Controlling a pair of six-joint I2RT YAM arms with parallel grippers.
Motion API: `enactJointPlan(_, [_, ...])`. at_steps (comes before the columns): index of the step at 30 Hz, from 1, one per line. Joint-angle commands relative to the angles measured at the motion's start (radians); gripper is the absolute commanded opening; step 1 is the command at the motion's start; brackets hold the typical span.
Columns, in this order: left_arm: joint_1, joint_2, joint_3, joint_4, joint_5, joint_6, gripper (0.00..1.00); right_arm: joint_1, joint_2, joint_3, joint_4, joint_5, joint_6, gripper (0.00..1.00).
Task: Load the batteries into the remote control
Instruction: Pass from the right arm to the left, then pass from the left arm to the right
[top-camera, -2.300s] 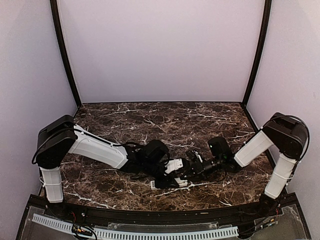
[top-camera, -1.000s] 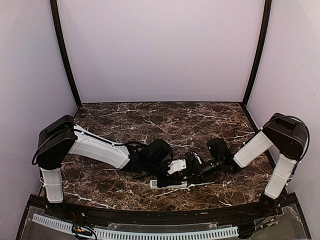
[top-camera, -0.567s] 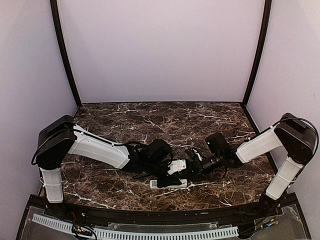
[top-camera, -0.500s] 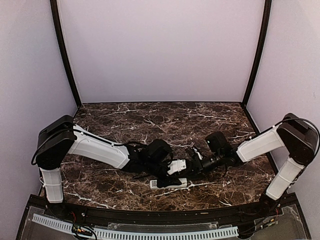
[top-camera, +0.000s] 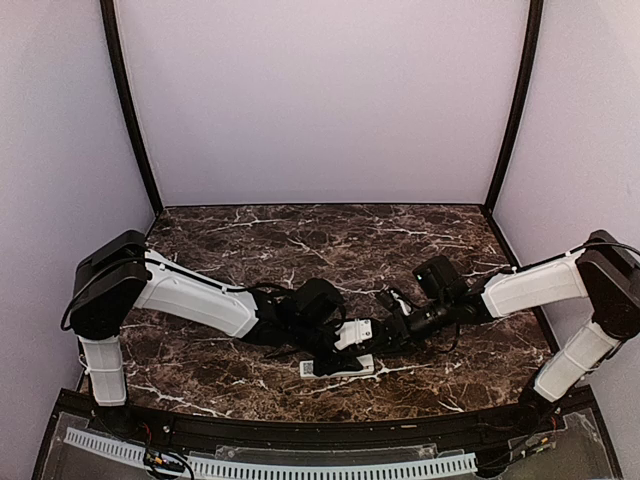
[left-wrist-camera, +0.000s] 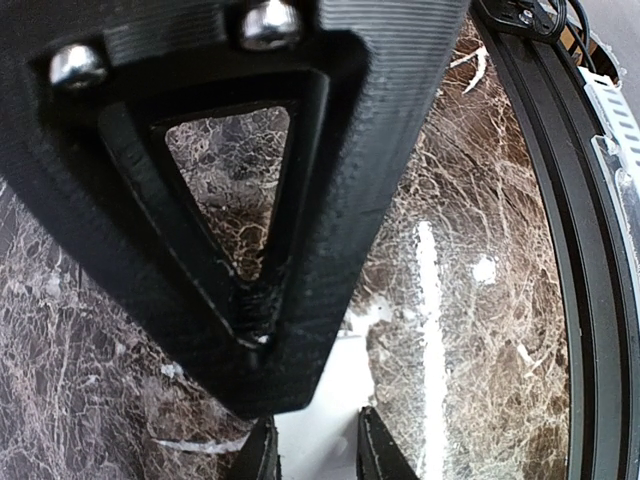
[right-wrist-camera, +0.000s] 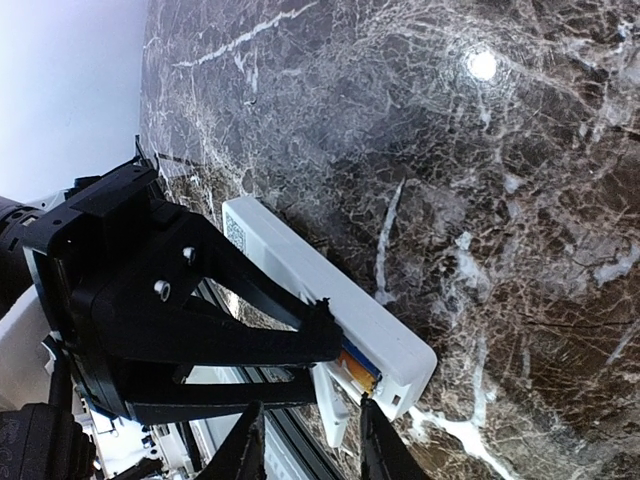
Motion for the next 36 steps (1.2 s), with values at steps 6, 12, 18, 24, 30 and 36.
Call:
enactJointPlan(6, [-0.012, -0.009, -0.050, -0.146, 0.012, -0.002, 0.13, -0.003, 0.002, -0.013, -0.007, 0.004, -0.008, 0.24])
enactJointPlan(12, [-0.012, -0.004, -0.047, -0.144, 0.010, -0.002, 0.13, 0.002, 0.015, -0.042, 0.038, -0.010, 0.018, 0.17])
enactJointPlan(18, [-0.012, -0.003, -0.046, -0.144, 0.010, -0.002, 0.13, 0.005, 0.051, -0.050, 0.085, -0.029, 0.028, 0.15])
enactJointPlan(24, [-0.012, 0.002, -0.047, -0.142, 0.009, -0.002, 0.14, 0.006, 0.073, -0.069, 0.138, -0.040, 0.050, 0.10])
enactJointPlan(30, [-0.012, 0.003, -0.039, -0.150, 0.005, -0.006, 0.19, 0.007, 0.088, -0.078, 0.151, -0.037, 0.049, 0.05])
enactJointPlan(36, [-0.012, -0.013, 0.031, -0.180, 0.032, -0.043, 0.34, 0.010, 0.098, -0.097, 0.181, -0.030, 0.049, 0.05])
